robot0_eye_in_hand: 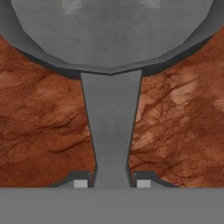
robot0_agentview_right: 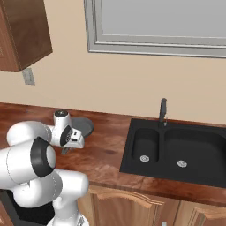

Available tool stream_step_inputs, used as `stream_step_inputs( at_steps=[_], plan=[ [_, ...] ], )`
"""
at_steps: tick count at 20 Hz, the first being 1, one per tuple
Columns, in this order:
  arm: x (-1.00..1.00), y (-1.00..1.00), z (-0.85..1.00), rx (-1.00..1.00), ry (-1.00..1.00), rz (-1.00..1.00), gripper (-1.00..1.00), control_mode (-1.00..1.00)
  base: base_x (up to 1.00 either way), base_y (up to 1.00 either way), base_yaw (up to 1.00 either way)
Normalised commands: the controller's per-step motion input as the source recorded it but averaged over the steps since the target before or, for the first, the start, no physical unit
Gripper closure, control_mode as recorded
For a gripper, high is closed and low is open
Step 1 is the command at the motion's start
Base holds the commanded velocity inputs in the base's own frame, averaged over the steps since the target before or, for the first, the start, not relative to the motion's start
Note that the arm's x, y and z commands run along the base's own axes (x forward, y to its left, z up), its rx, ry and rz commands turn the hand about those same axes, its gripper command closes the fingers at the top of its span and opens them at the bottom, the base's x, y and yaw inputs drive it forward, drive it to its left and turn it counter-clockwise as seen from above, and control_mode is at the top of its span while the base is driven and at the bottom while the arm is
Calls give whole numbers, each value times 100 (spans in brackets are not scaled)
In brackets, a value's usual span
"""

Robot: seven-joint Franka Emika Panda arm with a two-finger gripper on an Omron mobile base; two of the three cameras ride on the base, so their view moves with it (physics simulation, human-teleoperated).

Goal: Place the pan in the left basin and the glass cup in the right basin of the sink.

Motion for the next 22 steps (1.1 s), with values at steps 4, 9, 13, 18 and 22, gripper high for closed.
stream_step_inputs(
  at_steps=[4, 9, 13, 18, 22],
  plan=[
    [-7, -9, 1, 0, 0, 0, 100, -100, 0, 0, 0],
    [-7, -11, 9, 1, 0, 0, 100, -100, 0, 0, 0],
    [-12, -14, 17, 4, -2, 0, 100, -100, 0, 0, 0],
    [-15, -14, 21, 6, -10, 0, 100, -100, 0, 0, 0],
    [-16, -17, 23, 6, -13, 0, 100, -100, 0, 0, 0]
  ],
)
